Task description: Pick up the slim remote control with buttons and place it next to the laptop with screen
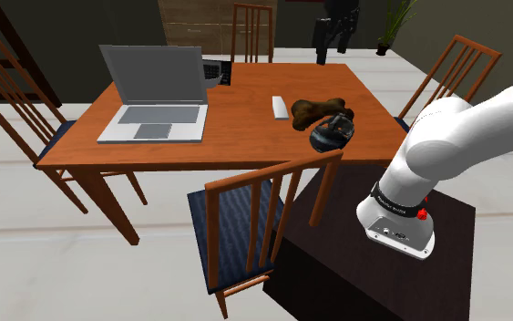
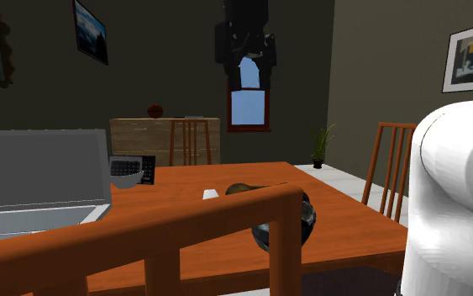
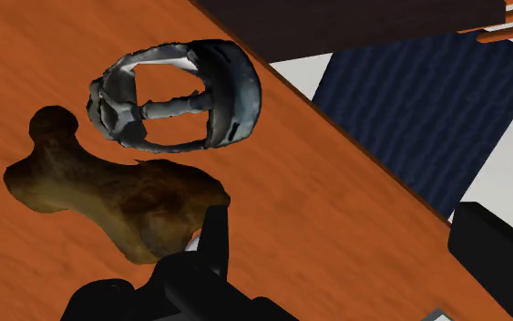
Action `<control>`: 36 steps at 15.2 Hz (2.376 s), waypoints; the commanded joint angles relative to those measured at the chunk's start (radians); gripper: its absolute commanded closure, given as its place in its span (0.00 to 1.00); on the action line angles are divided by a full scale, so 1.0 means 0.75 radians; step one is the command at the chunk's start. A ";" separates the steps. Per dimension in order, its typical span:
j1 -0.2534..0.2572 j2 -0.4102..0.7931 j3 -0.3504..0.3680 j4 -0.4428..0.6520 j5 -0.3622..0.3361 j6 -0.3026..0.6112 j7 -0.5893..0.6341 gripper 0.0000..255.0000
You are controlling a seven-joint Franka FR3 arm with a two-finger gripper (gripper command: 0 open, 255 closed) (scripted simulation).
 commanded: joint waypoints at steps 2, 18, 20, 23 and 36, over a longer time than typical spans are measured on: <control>-0.009 0.035 -0.008 -0.008 -0.002 0.045 0.014 0.00; -0.129 0.734 -0.153 0.092 0.025 0.664 0.188 0.00; -0.141 0.831 -0.172 0.133 0.042 0.723 0.200 0.00; -0.160 0.978 -0.198 0.205 0.078 0.800 0.211 0.00; -0.297 1.619 -0.247 0.662 0.310 0.978 0.222 0.00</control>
